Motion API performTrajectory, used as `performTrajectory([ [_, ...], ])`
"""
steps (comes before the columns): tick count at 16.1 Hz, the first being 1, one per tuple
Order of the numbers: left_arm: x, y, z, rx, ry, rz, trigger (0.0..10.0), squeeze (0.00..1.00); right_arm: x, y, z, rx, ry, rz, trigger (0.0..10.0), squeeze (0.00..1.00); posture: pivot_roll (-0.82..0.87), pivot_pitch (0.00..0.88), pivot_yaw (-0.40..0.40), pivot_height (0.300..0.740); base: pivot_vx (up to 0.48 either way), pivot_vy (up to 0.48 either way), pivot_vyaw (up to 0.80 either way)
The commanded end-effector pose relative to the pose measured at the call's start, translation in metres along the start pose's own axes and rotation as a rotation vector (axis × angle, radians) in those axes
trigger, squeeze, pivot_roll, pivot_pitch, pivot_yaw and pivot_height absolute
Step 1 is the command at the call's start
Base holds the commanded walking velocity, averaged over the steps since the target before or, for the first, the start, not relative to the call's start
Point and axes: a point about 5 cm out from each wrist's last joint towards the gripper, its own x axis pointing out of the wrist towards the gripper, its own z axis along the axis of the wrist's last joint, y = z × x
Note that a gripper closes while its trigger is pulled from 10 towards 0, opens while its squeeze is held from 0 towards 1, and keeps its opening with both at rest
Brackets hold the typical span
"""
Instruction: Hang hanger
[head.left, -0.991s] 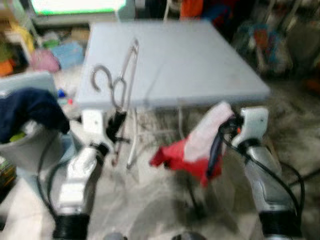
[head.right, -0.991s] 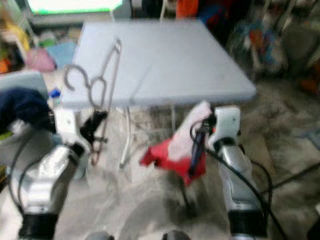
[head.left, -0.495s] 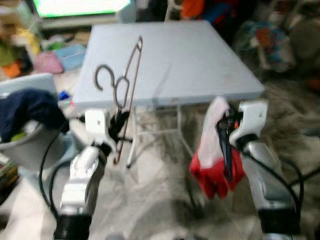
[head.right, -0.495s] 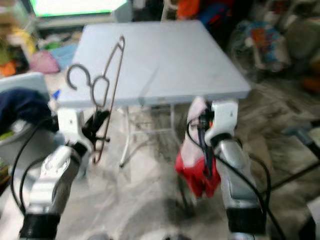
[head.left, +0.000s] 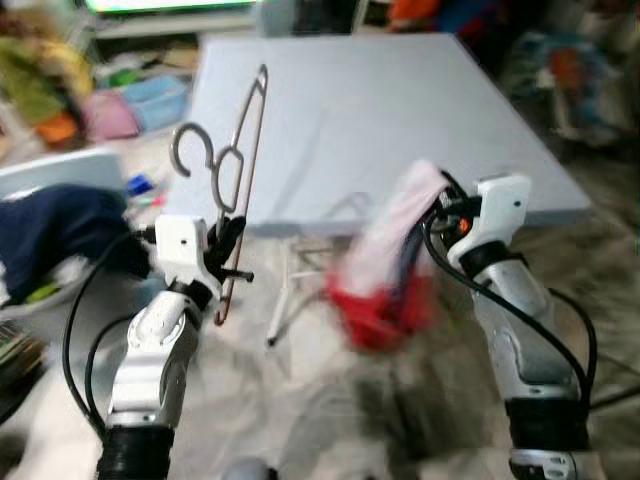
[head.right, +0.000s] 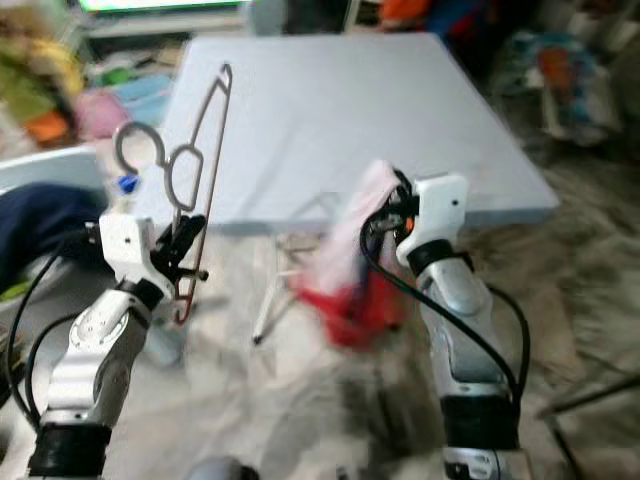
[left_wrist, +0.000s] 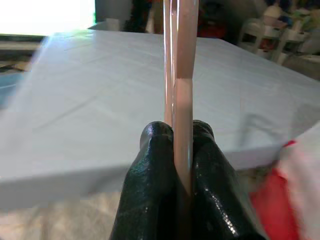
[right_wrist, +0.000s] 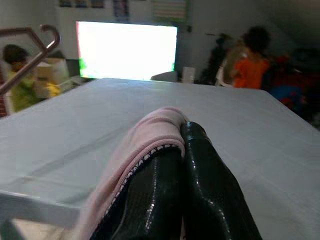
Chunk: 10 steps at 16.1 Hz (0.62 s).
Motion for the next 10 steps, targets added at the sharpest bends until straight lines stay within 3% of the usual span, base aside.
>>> performTrajectory([
  [1,0.003,-0.007,0.003,0.011,-0.013,-0.027,10.0,0.00,-0.001,-0.008,0.006,-0.007,-0.017,-0.028,10.0,0.00,0.04,0.040,-0.022,0.740,0.394,0.274,0.00],
  [7,0.005,-0.009,0.003,0.012,-0.007,-0.029,10.0,0.00,0.017,-0.010,0.021,-0.010,-0.084,-0.006,10.0,0.00,0.05,0.035,-0.020,0.740,0.393,0.275,0.00],
  [10,0.007,-0.011,0.002,0.020,0.002,-0.011,10.0,0.00,0.063,-0.007,0.050,-0.039,-0.154,0.079,10.0,0.00,0.07,0.033,-0.031,0.740,0.000,0.000,0.00],
])
